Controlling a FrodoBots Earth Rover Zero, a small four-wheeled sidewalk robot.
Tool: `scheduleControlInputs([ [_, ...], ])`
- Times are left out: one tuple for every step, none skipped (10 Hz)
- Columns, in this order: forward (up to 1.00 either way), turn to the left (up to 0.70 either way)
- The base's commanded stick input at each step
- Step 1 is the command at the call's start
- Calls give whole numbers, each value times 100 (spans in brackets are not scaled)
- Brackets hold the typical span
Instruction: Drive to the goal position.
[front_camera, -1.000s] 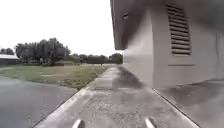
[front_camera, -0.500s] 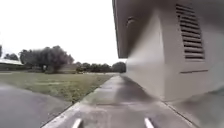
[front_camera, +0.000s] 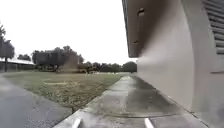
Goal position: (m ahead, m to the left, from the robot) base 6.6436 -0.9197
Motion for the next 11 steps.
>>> scheduleControlInputs([
  [84,3],
  [84,3],
  [84,3],
  [84,3],
  [84,3],
  [84,2],
  [84,0],
  [84,-23],
  [84,-32],
  [84,-32],
  [84,-22],
])
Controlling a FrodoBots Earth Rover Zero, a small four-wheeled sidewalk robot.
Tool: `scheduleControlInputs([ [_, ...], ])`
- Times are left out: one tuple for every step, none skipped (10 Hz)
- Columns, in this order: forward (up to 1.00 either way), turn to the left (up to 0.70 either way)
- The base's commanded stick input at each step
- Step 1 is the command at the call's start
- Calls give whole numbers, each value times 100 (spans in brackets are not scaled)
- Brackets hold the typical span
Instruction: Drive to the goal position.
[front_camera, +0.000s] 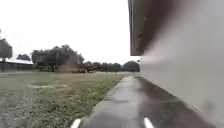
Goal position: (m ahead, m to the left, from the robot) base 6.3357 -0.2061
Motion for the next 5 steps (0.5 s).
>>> scheduleControlInputs([
  [84,3],
  [84,-28],
  [84,-14],
  [84,0],
  [84,3],
])
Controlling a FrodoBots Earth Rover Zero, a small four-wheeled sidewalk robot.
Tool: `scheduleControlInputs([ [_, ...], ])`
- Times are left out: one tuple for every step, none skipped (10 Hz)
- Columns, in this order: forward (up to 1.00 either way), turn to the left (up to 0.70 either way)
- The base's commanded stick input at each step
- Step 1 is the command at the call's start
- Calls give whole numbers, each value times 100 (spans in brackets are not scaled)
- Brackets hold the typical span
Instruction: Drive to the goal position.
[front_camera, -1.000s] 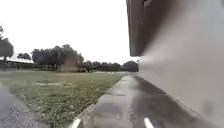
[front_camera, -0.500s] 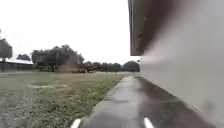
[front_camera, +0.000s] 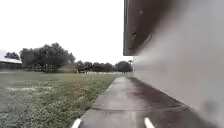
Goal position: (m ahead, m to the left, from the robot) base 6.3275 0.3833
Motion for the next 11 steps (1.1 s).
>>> scheduleControlInputs([
  [84,3],
  [84,3],
  [84,3],
  [84,3],
  [84,-7],
  [84,-18],
  [84,-28],
  [84,-16],
  [84,3],
  [84,3],
  [84,3],
])
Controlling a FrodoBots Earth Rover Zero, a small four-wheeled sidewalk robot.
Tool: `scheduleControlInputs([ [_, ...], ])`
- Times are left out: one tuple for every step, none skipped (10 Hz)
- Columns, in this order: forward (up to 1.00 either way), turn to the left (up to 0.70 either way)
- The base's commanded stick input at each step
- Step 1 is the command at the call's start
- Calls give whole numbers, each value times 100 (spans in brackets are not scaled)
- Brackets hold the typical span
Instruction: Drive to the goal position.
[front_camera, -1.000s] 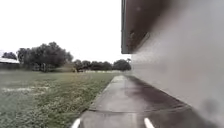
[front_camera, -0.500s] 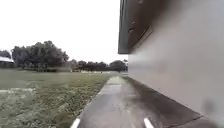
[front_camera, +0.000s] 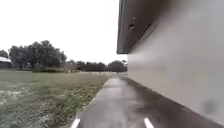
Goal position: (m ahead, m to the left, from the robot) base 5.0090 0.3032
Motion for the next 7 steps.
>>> scheduleControlInputs([
  [84,3],
  [84,3],
  [84,3],
  [84,3],
  [84,3],
  [84,3],
  [84,3],
])
